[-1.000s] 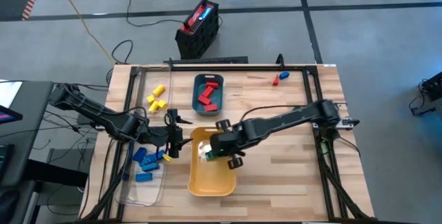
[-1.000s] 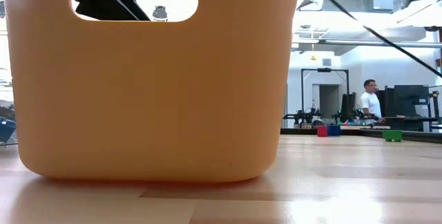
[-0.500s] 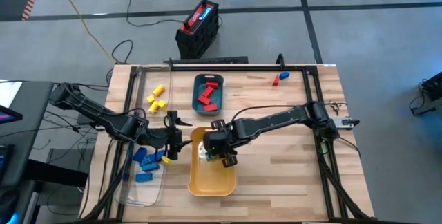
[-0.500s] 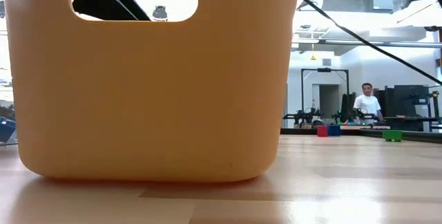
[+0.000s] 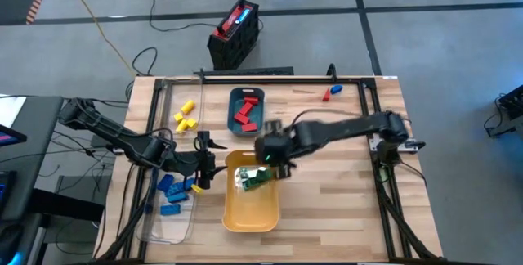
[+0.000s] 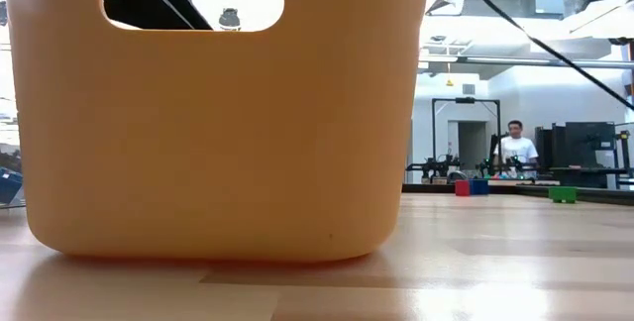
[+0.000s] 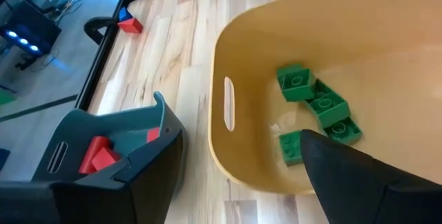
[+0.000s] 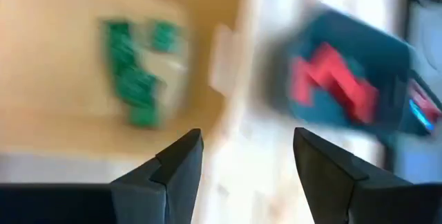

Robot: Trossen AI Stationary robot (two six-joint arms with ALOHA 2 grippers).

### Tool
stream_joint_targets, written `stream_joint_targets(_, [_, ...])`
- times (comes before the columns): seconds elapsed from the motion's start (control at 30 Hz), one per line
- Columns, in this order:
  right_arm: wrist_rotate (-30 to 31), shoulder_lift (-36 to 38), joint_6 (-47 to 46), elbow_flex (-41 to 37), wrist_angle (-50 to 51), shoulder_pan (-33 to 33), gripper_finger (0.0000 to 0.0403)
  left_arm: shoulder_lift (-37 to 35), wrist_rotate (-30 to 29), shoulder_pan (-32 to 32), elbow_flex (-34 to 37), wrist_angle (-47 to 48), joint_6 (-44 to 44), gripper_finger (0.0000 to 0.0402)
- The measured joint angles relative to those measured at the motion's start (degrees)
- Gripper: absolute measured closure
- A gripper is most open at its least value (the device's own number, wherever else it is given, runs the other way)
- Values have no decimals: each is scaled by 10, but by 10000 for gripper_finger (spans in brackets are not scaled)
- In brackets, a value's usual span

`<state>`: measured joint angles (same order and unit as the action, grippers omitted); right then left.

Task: Sort blocks
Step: Put the triangular red wooden block into the blue bin

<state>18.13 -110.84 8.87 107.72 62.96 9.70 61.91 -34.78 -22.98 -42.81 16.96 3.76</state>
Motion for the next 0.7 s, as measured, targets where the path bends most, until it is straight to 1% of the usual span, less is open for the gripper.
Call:
stream_joint_targets(0.1, [23, 62, -18, -56, -4, -40, 172, 0, 0, 0, 0, 6, -6, 113])
stream_joint_targets(0.2, [30, 134, -59, -145, -41, -106, 172, 0, 0, 0, 0, 6, -7, 113])
stream_joint_targets(0.33, [31, 220, -145, -283, -85, -226, 172, 0, 0, 0, 0, 7, -8, 113])
stream_joint_targets(0.43, [29, 260, -165, -360, -122, -322, 172, 0, 1, 0, 0, 7, -5, 113])
stream_joint_targets(0.53, [-8, 274, -178, -391, -150, -417, 172, 0, 1, 0, 0, 0, 5, 113])
stream_joint_targets(0.63, [-57, 251, -211, -394, -152, -496, 172, 0, 1, 0, 0, -1, 10, 113])
stream_joint_targets(0.7, [-72, 227, -232, -394, -152, -532, 170, 0, 1, 0, 0, -1, 11, 113])
